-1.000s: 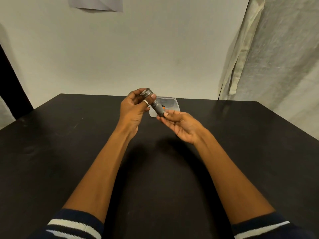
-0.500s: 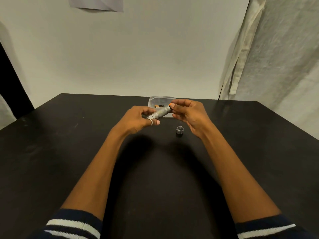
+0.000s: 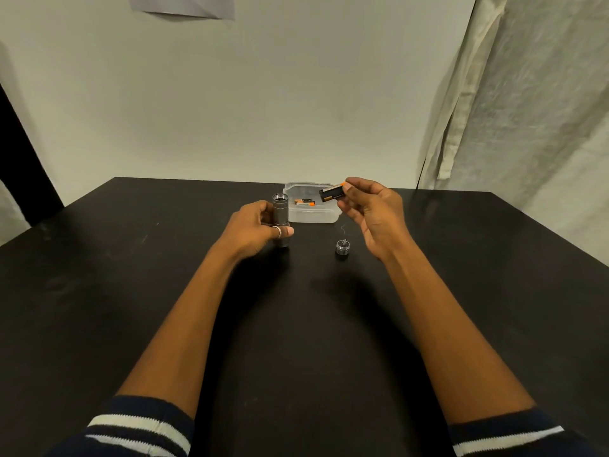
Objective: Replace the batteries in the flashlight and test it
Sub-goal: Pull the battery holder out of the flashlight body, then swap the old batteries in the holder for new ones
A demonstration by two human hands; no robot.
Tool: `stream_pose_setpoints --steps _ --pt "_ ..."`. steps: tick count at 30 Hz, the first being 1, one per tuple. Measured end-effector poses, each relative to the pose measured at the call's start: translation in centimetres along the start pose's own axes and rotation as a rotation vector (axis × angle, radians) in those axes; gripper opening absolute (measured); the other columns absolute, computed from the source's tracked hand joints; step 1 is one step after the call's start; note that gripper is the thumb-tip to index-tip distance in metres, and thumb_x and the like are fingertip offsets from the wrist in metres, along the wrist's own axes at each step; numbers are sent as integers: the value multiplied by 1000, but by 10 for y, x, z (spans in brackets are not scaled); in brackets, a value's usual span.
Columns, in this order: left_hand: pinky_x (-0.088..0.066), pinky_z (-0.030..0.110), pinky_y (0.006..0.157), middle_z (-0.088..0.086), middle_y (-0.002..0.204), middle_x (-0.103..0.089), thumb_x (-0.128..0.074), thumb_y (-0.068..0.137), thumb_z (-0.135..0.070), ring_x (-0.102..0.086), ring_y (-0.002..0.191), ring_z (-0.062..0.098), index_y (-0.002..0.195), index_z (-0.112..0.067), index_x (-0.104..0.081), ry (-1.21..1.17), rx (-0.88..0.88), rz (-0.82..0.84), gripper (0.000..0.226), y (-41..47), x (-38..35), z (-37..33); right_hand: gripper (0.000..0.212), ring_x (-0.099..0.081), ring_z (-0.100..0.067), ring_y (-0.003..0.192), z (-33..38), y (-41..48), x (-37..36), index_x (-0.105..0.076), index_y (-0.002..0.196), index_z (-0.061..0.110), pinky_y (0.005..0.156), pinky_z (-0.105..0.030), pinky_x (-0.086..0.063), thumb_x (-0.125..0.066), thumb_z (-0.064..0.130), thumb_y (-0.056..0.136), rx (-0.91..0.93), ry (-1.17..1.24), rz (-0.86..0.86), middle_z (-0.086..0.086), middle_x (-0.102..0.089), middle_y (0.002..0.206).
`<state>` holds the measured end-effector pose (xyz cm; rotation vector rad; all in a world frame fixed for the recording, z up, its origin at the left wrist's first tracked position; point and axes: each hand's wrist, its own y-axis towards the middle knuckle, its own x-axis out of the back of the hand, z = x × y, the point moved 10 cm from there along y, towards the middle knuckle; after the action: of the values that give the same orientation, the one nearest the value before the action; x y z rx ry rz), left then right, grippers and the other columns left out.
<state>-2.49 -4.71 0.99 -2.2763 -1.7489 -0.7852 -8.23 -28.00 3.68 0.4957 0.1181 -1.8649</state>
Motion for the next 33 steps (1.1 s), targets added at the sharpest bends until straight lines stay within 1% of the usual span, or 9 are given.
stream_pose_setpoints --steps 4,8,10,12,15,18,23,28,33 --pt "-48 26 83 -4 112 -71 -87 77 -30 -67 104 15 119 -21 -62 26 28 6 50 2 -2 8 16 -76 -14 77 -2 0 -1 -72 105 2 76 -28 -61 -75 2 90 -6 -21 13 -3 -79 84" --pt "-51 40 101 -2 120 -70 -88 75 -33 -66 108 18 125 -21 -59 30 55 29 59 3 -5 12 15 -77 -14 79 -2 -1 -1 -72 105 3 76 -28 -61 -75 2 90 -12 -35 19 -3 -79 85" --pt "-49 37 103 -5 127 -64 -89 71 -41 -61 113 15 133 -21 -54 22 46 37 74 1 -7 8 16 -77 -15 80 -2 -2 -1 -72 106 1 76 -28 -62 -74 1 90 -16 -43 22 -5 -79 87" --pt "-47 27 96 -10 129 -56 -86 70 -55 -55 114 9 137 -23 -52 34 -47 -126 81 -4 5 -9 18 -77 -16 82 -2 -3 -2 -72 108 0 77 -28 -62 -74 2 90 -20 -57 27 -7 -79 90" --pt "-43 7 79 -9 120 -56 -68 81 -69 -54 101 2 121 -28 -60 21 -336 -543 58 -29 40 -55 15 -77 -18 84 -1 -5 -4 -72 105 3 77 -28 -62 -74 4 90 -21 -84 43 -7 -79 91" --pt "-41 5 72 -7 108 -56 -63 91 -59 -53 86 1 109 -22 -64 76 -527 -695 41 -48 45 -91 11 -76 -19 83 0 -6 -6 -74 101 6 76 -27 -62 -76 8 90 -20 -119 52 -8 -79 91" --pt "-46 18 64 -2 94 -65 -61 99 -36 -54 72 5 101 -14 -70 170 -602 -564 24 -55 3 -109 22 -77 -15 83 6 -7 -3 -75 102 10 72 -25 -60 -81 24 87 2 -239 42 -8 -80 98" --pt "-45 12 66 -5 101 -68 -56 102 -25 -59 85 4 106 -17 -71 137 -636 -476 17 -53 -23 -113 26 -72 -11 74 20 -7 9 -75 99 13 66 -23 -58 -83 33 85 28 -268 13 -1 -79 88" --pt "-57 21 73 -2 95 -72 -48 106 -31 -68 85 7 112 -24 -70 -88 -413 -321 24 -40 -49 -91 21 -73 -9 72 29 -6 13 -74 97 13 63 -23 -56 -83 28 85 51 -261 60 1 -79 84"
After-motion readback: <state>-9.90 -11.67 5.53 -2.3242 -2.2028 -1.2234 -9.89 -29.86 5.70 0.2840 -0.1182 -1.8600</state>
